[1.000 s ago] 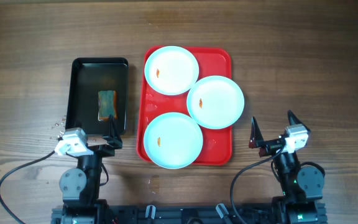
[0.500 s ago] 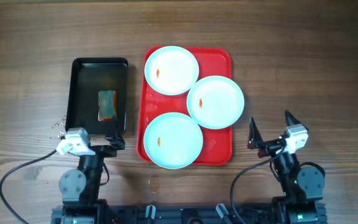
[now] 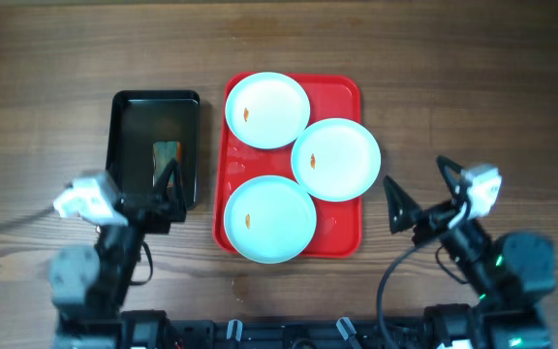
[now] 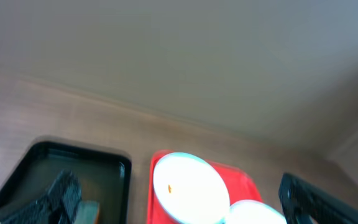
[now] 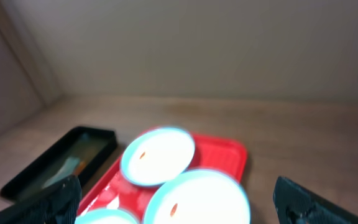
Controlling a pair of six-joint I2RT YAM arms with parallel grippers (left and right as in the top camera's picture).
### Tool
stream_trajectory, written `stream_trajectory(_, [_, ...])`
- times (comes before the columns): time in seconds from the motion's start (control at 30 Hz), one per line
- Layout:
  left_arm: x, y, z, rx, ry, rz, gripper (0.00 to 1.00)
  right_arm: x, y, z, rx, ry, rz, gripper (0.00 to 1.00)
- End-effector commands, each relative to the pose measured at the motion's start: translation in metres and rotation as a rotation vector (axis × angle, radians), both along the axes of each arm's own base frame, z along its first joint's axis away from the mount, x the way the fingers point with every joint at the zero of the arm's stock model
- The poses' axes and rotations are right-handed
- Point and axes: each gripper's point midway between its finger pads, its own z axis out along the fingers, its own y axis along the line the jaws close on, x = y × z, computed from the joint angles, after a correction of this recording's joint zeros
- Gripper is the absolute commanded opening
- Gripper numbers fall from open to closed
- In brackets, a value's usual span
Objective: Clean dirty plates on tray and stack at the side
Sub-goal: 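Move left gripper to sponge and right gripper to right plate rim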
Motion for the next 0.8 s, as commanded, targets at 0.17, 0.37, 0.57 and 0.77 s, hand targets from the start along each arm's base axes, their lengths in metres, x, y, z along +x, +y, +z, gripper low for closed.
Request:
stream_trajectory(0.17, [0.041, -0.006, -0.002, -0.033, 0.407, -0.019, 1.00, 0.030, 0.025, 0.034, 0.038, 0.373, 0.136, 1.00])
stream_trajectory(0.37, [0.056, -0.014, -0.043, -0.054, 0.579, -0.060, 1.00, 0.055, 0.042, 0.024, 0.130, 0.496, 0.215, 1.00])
stream_trajectory(0.57, [0.062, 0.017, -0.100, 0.042, 0.784, 0.104, 0.96, 0.066, 0.048, -0.020, 0.082, 0.640, 0.240, 0.90])
stream_trajectory(0.77, [0.077, 0.021, -0.170, 0.072, 0.993, 0.120, 0.63, 0.064, 0.054, -0.051, 0.061, 0.771, 0.239, 0.86])
